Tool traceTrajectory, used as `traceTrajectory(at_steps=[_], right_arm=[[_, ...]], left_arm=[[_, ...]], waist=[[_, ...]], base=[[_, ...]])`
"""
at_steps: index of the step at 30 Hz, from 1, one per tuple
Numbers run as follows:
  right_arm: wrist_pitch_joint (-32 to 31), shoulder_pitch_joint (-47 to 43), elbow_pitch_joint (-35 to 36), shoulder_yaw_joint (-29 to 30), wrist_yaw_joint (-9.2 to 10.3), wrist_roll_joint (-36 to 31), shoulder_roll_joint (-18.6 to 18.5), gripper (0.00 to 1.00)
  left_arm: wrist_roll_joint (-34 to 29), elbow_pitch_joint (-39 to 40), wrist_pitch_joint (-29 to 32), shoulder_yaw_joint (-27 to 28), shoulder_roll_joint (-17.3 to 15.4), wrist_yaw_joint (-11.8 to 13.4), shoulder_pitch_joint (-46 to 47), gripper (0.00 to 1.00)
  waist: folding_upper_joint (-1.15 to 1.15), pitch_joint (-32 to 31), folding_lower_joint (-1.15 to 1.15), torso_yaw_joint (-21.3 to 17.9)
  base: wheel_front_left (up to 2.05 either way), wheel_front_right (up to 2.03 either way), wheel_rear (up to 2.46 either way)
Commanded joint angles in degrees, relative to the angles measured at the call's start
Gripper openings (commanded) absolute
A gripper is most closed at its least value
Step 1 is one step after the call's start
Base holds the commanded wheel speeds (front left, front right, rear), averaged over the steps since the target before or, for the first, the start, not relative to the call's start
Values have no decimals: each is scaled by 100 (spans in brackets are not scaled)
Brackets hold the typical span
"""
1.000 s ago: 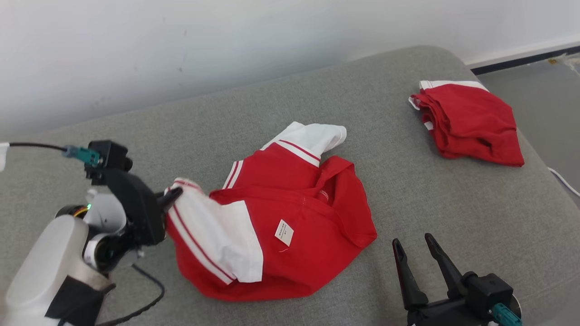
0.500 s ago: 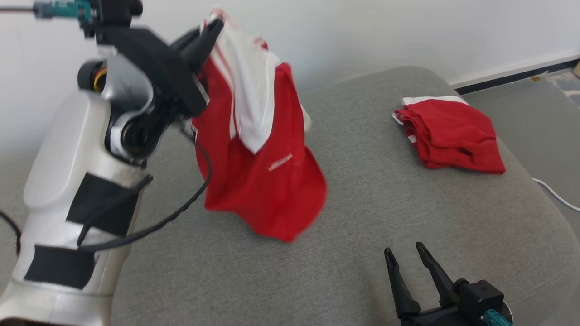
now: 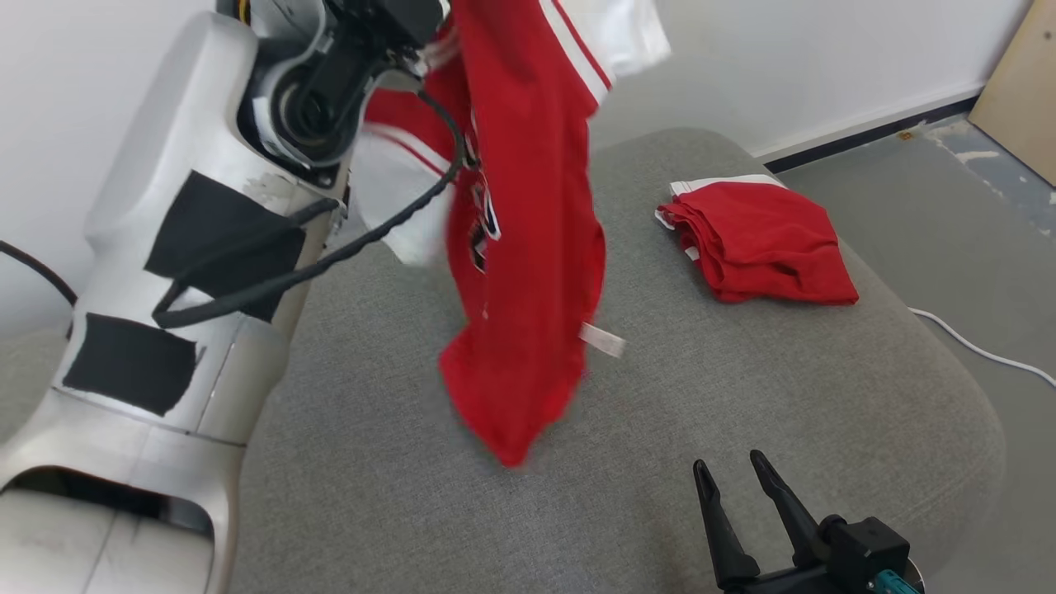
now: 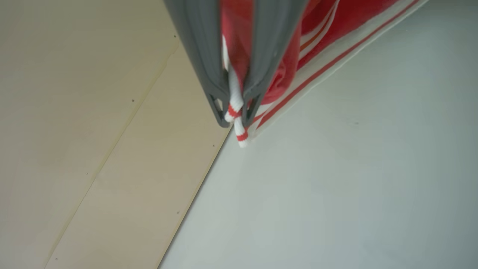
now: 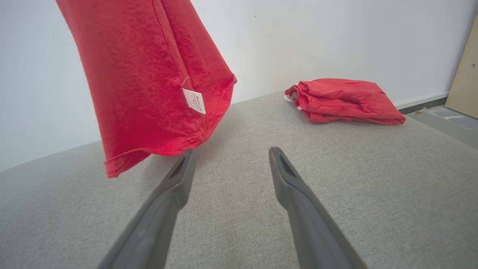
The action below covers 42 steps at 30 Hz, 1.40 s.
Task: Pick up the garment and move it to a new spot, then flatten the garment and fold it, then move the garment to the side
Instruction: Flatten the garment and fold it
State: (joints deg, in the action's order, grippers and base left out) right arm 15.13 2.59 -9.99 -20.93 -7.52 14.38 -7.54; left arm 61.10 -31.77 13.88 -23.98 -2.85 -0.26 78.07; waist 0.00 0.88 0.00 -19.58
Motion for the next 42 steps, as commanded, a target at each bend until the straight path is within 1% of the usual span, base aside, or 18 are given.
traceTrajectory(at_steps=[1, 4, 6, 9, 11, 15, 19, 20, 21, 24, 27, 30, 33, 42], right_arm=[[4, -72, 36, 30, 7, 30, 25, 100], [4, -131, 56, 110, 7, 4, 37, 100], [4, -213, 69, 191, 7, -15, 43, 100], [4, -312, 79, 274, 7, -31, 32, 100], [4, -355, 78, 317, 7, -47, 23, 100], [3, -361, 81, 326, 7, -67, 15, 100], [3, -300, 90, 327, 7, -70, 3, 100], [3, -295, 88, 336, 7, -67, -9, 100], [3, -295, 88, 336, 7, -67, -9, 100], [3, -289, 92, 366, 7, -49, -25, 100], [3, -279, 81, 380, 7, -28, -41, 100], [3, -247, 63, 402, 7, -9, -47, 100], [3, -222, 38, 396, 7, 18, -54, 100], [3, -206, -48, 347, 7, 85, -83, 100]], left_arm=[[225, -131, -107, -183, -9, -37, -99, 0], [440, -345, -122, -277, -17, -138, -431, 0], [503, -400, -109, -263, -203, -210, -771, 0], [529, -334, -214, -160, -556, -211, -1398, 0], [644, -272, -294, -22, -768, -175, -1870, 0], [822, -106, -514, 343, -1290, -41, -2763, 0], [1025, 181, -740, 741, -1684, 92, -3568, 0], [1074, 270, -806, 849, -1771, 134, -3761, 0], [1074, 270, -806, 849, -1771, 134, -3761, 0], [1232, 576, -989, 1156, -2003, 248, -4329, 0], [1357, 833, -1165, 1432, -2159, 362, -4865, 0], [1387, 1029, -1327, 1603, -2249, 487, -5345, 0], [1428, 1144, -1504, 1755, -2270, 574, -5728, 0], [1167, 1212, -2014, 1849, -2338, 601, -6371, 0]], waist=[[0, 13, 0, -12], [0, 9, 0, 31], [0, -4, 0, 97], [0, -24, 0, 245], [0, -31, 0, 369], [0, -4, 0, 564], [0, 55, 0, 694], [0, 74, 0, 722], [0, 74, 0, 722], [0, 126, 0, 794], [0, 181, 0, 835], [0, 231, 0, 875], [0, 261, 0, 901], [0, 235, 0, 940]], base=[[0, 0, 0], [0, 0, 0], [0, 0, 0], [0, 0, 0], [0, 0, 0], [0, 0, 0], [0, 0, 0], [0, 0, 0], [0, 0, 0], [0, 0, 0], [0, 0, 0], [0, 0, 0], [0, 0, 0], [0, 0, 0]])
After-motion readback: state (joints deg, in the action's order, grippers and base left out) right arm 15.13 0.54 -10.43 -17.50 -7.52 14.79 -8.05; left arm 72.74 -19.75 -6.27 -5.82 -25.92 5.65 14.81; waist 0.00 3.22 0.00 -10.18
